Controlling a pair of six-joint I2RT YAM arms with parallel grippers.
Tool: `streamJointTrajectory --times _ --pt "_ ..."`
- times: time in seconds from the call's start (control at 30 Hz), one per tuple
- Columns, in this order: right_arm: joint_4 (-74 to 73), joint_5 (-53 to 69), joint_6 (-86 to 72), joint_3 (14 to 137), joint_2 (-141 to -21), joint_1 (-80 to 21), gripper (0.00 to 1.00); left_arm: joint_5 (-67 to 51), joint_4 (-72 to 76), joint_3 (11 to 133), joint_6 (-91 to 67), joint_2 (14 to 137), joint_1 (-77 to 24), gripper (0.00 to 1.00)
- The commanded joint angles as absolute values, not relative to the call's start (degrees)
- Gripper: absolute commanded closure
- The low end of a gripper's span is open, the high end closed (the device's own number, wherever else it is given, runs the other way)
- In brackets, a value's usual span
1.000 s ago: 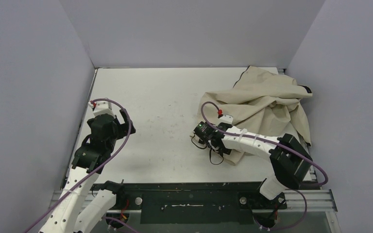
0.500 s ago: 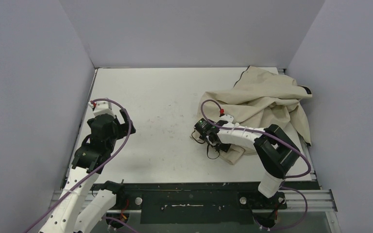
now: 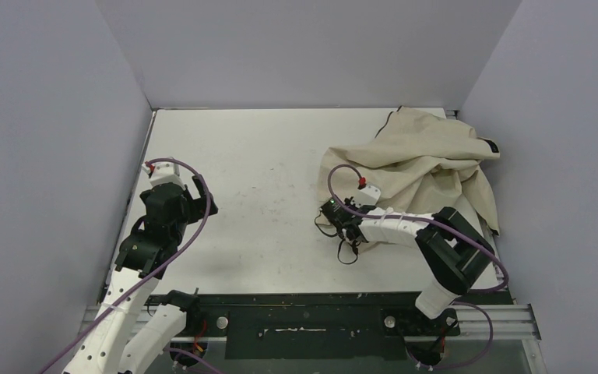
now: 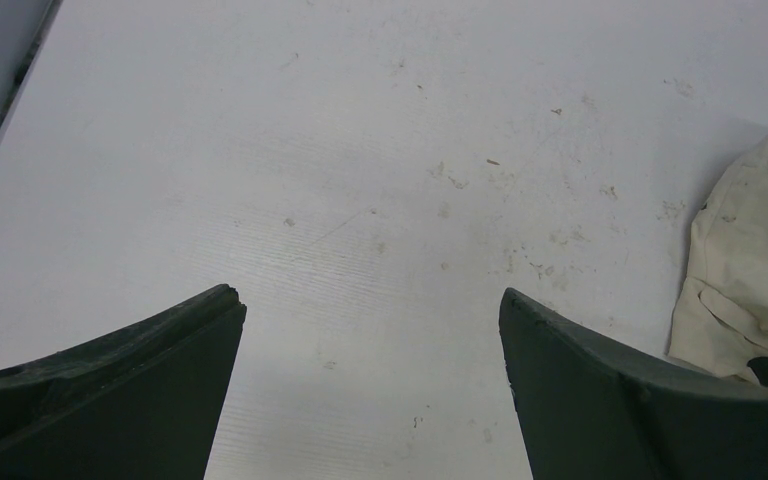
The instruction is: Zip up the jacket
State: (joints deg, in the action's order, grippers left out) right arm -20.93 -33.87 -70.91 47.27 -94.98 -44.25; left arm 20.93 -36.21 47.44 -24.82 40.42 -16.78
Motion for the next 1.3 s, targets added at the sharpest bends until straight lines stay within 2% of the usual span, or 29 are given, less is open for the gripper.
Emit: streamJointTrajectory --times 0.0,0.2,0.4,0.73,0.9,1.07,1.17,1.27 --pt "-20.3 -24.7 -65.8 41.8 -94.2 -42.4 1.00 20.6 -33.9 47.7 -24.5 40.2 -16.3 0.03" --pt "-27.2 -32.2 -50.6 52.2 -79.6 -43.6 1.00 20.5 -33.8 47.8 -24.5 40.5 -15.8 0.03" --pt "-27.8 -34.0 -32.7 68.1 -72.9 -46.2 1.00 21.2 -34.1 47.8 -24.7 39.7 -15.6 0.03" --pt "-36.5 -40.4 -13.3 109.6 -84.0 -53.0 1.00 23.3 -34.6 47.6 -25.6 37.8 -15.7 0.03" --pt "-35.6 -45.2 -2.3 128.6 -90.5 -60.2 1.00 23.5 -34.4 47.4 -25.7 37.2 -15.8 0.03" --pt "-20.8 -56.5 17.1 135.1 -92.5 -73.9 1.00 23.9 -34.5 47.4 -25.8 36.8 -15.9 0.03" --pt "4.4 -66.9 42.1 130.5 -92.4 -85.7 1.00 24.2 -34.6 47.4 -26.0 36.4 -16.0 0.03" --pt "29.9 -72.0 70.1 130.2 -94.8 -94.2 1.00 24.7 -34.8 47.4 -26.1 35.9 -16.0 0.03"
